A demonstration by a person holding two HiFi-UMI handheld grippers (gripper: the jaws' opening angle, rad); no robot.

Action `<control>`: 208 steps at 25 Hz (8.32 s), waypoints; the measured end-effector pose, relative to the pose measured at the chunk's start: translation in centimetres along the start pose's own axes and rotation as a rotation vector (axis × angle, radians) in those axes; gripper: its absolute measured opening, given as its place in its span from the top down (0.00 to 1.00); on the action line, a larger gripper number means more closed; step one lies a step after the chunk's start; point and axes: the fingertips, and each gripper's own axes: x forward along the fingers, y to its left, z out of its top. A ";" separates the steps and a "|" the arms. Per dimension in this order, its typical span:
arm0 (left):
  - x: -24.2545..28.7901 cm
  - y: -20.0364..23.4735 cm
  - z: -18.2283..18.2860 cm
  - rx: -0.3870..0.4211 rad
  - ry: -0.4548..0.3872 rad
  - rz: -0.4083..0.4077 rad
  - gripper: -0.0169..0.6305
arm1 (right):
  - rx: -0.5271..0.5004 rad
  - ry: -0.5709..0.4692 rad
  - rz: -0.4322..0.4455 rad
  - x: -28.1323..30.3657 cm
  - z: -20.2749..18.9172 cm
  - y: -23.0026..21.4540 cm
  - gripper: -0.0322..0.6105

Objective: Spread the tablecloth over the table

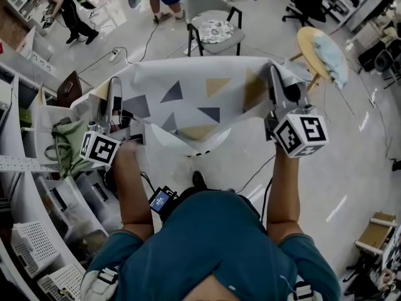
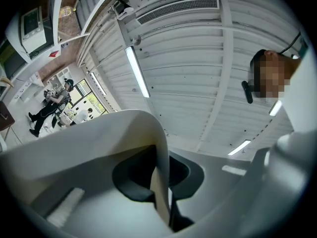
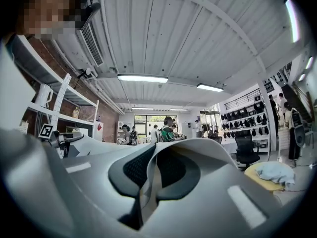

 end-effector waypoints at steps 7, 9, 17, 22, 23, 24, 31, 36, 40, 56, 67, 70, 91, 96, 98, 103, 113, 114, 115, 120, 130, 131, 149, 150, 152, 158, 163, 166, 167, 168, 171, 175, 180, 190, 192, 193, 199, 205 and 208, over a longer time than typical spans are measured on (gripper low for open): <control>2.5 2.5 0.4 -0.011 -0.012 0.003 0.97 | 0.001 0.003 0.002 3.8 -0.1 -0.4 0.92; 3.2 3.0 0.4 -0.011 -0.014 0.007 0.97 | 0.007 0.003 0.006 4.7 -0.1 -0.8 0.92; 6.3 4.1 -0.4 0.009 -0.027 0.029 0.97 | -0.058 -0.005 0.013 8.9 -0.8 -3.3 0.92; 9.4 4.6 -2.2 0.011 -0.048 0.061 0.97 | -0.073 -0.014 0.034 11.9 -1.7 -6.2 0.92; 9.8 4.8 -2.5 0.027 -0.044 0.078 0.97 | -0.071 -0.014 0.044 12.5 -1.9 -6.7 0.92; 10.3 4.9 -2.7 0.039 -0.044 0.089 0.97 | -0.072 -0.017 0.054 13.2 -1.9 -7.3 0.92; 13.1 5.2 -3.1 0.078 -0.091 0.119 0.97 | -0.065 -0.058 0.126 17.4 -1.7 -9.8 0.92; 14.7 6.5 -3.1 0.069 -0.114 0.148 0.97 | -0.059 -0.075 0.167 20.5 -1.7 -10.6 0.92; 15.7 8.2 -3.1 0.050 -0.128 0.159 0.97 | -0.058 -0.080 0.185 22.9 -2.0 -10.5 0.92; 22.7 16.8 -1.3 0.018 -0.153 0.130 0.97 | -0.110 -0.128 0.176 33.0 -1.9 -9.8 0.92; 24.9 20.7 -0.6 0.006 -0.163 0.103 0.97 | -0.112 -0.195 0.213 36.1 -2.8 -8.7 0.92; 25.9 22.1 0.8 0.089 -0.152 0.143 0.97 | -0.117 -0.213 0.230 37.4 -1.8 -8.2 0.92; 26.0 25.6 2.3 0.115 -0.228 0.132 0.97 | -0.215 -0.270 0.251 42.3 -0.8 -5.8 0.92; 26.4 26.6 2.3 0.075 -0.239 0.125 0.97 | -0.226 -0.274 0.259 43.3 -0.7 -5.5 0.92; 26.7 26.8 2.7 0.079 -0.241 0.123 0.97 | -0.225 -0.279 0.262 43.6 -0.5 -5.5 0.92; 26.4 26.2 2.5 0.060 -0.243 0.116 0.97 | -0.195 -0.274 0.244 42.7 -0.9 -5.7 0.92; 20.0 26.2 -3.4 0.012 -0.143 0.198 0.97 | -0.080 -0.171 0.216 36.3 -8.7 -5.5 0.92; 19.2 26.1 -3.9 0.017 -0.132 0.210 0.97 | -0.070 -0.160 0.214 35.5 -9.4 -5.5 0.92; 18.4 25.9 -4.5 0.015 -0.123 0.220 0.97 | -0.061 -0.149 0.211 34.7 -10.1 -5.4 0.92; 14.2 24.5 -6.8 0.013 -0.085 0.256 0.97 | -0.034 -0.102 0.205 30.7 -13.3 -4.7 0.92; 5.5 21.9 -10.5 0.006 -0.049 0.364 0.97 | 0.034 -0.027 0.216 23.9 -17.9 -3.0 0.92; 4.6 21.5 -10.9 0.006 -0.049 0.374 0.97 | 0.041 -0.022 0.220 23.2 -18.3 -2.9 0.92; -6.5 19.6 -14.3 -0.153 -0.063 0.333 0.97 | 0.020 -0.012 0.151 14.3 -22.3 2.0 0.92; -7.1 19.6 -14.4 -0.161 -0.059 0.325 0.97 | 0.019 -0.012 0.140 13.7 -22.6 2.3 0.92; -8.6 19.6 -14.8 -0.177 -0.047 0.319 0.97 | 0.020 -0.009 0.114 12.3 -23.2 3.0 0.92; -12.9 19.5 -16.3 -0.213 -0.010 0.314 0.97 | 0.048 0.025 0.055 8.1 -26.0 4.9 0.91; -15.4 19.0 -18.0 -0.242 -0.002 0.343 0.97 | 0.075 0.058 0.050 5.6 -27.8 5.2 0.91; -16.6 18.3 -19.2 -0.253 -0.002 0.355 0.97 | 0.088 0.072 0.053 4.3 -28.9 4.9 0.91; -17.1 18.0 -19.7 -0.257 -0.001 0.362 0.97 | 0.095 0.075 0.053 3.9 -29.3 4.7 0.91; -17.7 17.7 -20.2 -0.262 0.000 0.371 0.97 | 0.104 0.078 0.054 3.5 -29.8 4.6 0.91; -19.6 17.0 -21.9 -0.279 -0.003 0.407 0.97 | 0.125 0.091 0.074 2.0 -31.1 4.4 0.91; -22.1 15.9 -23.8 -0.240 0.028 0.469 0.97 | 0.170 0.118 0.102 -0.1 -33.0 4.1 0.91; -24.5 14.8 -26.1 -0.241 0.050 0.501 0.96 | 0.259 0.167 0.116 -3.1 -36.3 3.5 0.91; -29.6 13.9 -31.6 -0.300 0.089 0.567 0.95 | 0.460 0.259 0.093 -7.1 -43.0 2.1 0.90; -30.6 14.0 -32.6 -0.275 0.119 0.585 0.95 | 0.470 0.283 0.086 -7.6 -44.3 2.0 0.90; -31.1 14.1 -33.1 -0.278 0.124 0.591 0.95 | 0.473 0.293 0.082 -7.9 -45.0 2.0 0.90; -33.7 14.4 -36.8 -0.310 0.161 0.604 0.94 | 0.520 0.368 0.054 -9.6 -50.2 1.3 0.90; -36.2 14.7 -40.9 -0.305 0.236 0.631 0.92 | 0.532 0.438 0.004 -10.7 -55.1 0.1 0.90; -37.4 15.1 -43.1 -0.303 0.275 0.658 0.90 | 0.516 0.477 -0.033 -11.1 -57.1 -0.4 0.88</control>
